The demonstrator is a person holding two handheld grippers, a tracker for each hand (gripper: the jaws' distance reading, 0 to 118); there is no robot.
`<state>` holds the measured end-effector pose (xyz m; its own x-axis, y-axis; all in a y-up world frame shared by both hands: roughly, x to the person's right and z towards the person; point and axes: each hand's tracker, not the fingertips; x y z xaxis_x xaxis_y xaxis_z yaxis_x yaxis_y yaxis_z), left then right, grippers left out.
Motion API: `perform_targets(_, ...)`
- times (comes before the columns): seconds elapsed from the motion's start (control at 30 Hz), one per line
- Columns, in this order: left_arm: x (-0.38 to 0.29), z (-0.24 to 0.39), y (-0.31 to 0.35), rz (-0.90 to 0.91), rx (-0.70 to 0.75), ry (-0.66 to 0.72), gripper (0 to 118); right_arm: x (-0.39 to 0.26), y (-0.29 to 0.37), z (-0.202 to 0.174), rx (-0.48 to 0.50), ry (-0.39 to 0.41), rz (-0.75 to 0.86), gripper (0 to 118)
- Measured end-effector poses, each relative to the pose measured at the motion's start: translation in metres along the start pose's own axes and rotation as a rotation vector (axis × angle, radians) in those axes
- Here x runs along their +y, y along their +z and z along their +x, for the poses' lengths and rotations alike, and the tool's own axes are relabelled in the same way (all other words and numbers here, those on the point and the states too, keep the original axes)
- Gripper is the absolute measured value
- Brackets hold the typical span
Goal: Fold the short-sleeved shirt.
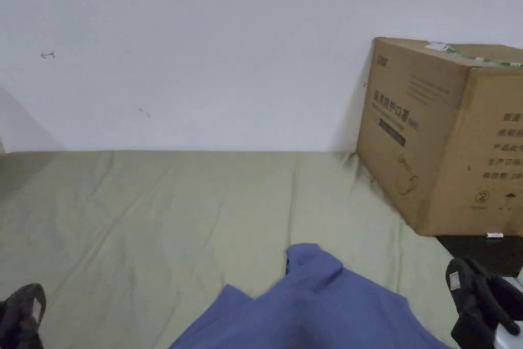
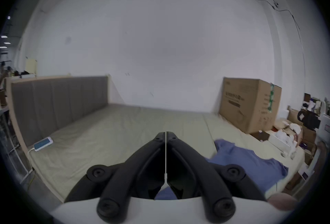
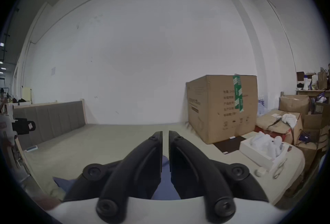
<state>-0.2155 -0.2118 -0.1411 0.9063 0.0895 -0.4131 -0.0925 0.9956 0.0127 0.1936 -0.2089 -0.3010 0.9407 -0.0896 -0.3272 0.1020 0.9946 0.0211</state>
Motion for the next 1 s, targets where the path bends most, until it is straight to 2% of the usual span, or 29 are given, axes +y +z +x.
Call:
perform_targets(0.17, 0.006, -0.015, -0.004, -0.138, -0.028, 0.045, 0, 0.012, -0.002, -0.01, 0.067, -0.036, -0.046, 8)
perform_targets(0.23, 0.018, -0.034, -0.025, -0.355, -0.061, 0.084, 0, 0.015, -0.001, -0.009, 0.077, -0.02, -0.058, 8)
perform_targets(0.33, 0.005, -0.062, -0.074, -0.831, -0.171, 0.107, 0, 0.014, -0.001, -0.006, 0.095, -0.007, -0.109, 8)
perform_targets(0.37, -0.009, -0.071, -0.083, -0.885, -0.211, 0.135, 0, 0.013, -0.003, -0.005, 0.099, -0.008, -0.132, 8)
perform_targets(0.47, -0.057, -0.088, -0.105, -0.987, -0.158, 0.168, 2, 0.004, -0.005, -0.001, 0.109, -0.014, -0.184, 8)
perform_targets(0.5, -0.071, -0.092, -0.112, -1.01, -0.134, 0.183, 15, 0.001, -0.006, -0.001, 0.109, -0.011, -0.199, 8)
perform_targets(0.57, -0.096, -0.096, -0.125, -1.003, -0.111, 0.172, 92, -0.004, -0.008, -0.001, 0.115, -0.006, -0.247, 8)
perform_targets(0.6, -0.109, -0.096, -0.133, -1.033, -0.082, 0.164, 118, -0.006, -0.009, -0.001, 0.119, -0.011, -0.259, 8)
perform_targets(0.67, -0.135, -0.096, -0.144, -1.103, -0.036, 0.139, 109, -0.006, -0.009, -0.003, 0.137, -0.025, -0.276, 8)
perform_targets(0.7, -0.147, -0.093, -0.154, -1.068, -0.051, 0.148, 110, -0.006, -0.01, -0.004, 0.143, -0.028, -0.283, 8)
perform_targets(0.8, -0.172, -0.082, -0.166, -1.159, -0.018, 0.108, 106, -0.008, -0.014, -0.005, 0.15, -0.019, -0.297, 8)
perform_targets(0.87, -0.166, -0.071, -0.162, -1.111, -0.02, -0.011, 103, -0.01, -0.017, -0.006, 0.15, -0.005, -0.306, 8)
perform_targets(0.9, -0.161, -0.065, -0.154, -1.055, -0.032, -0.054, 92, -0.011, -0.017, -0.008, 0.149, 0.0, -0.314, 8)
perform_targets(0.97, -0.15, -0.056, -0.139, -0.982, -0.109, -0.028, 23, -0.014, -0.02, -0.008, 0.148, 0.001, -0.332, 8)
perform_targets(1.0, -0.135, -0.053, -0.132, -0.965, -0.15, 0.013, 5, -0.016, -0.022, -0.008, 0.146, -0.003, -0.342, 8)
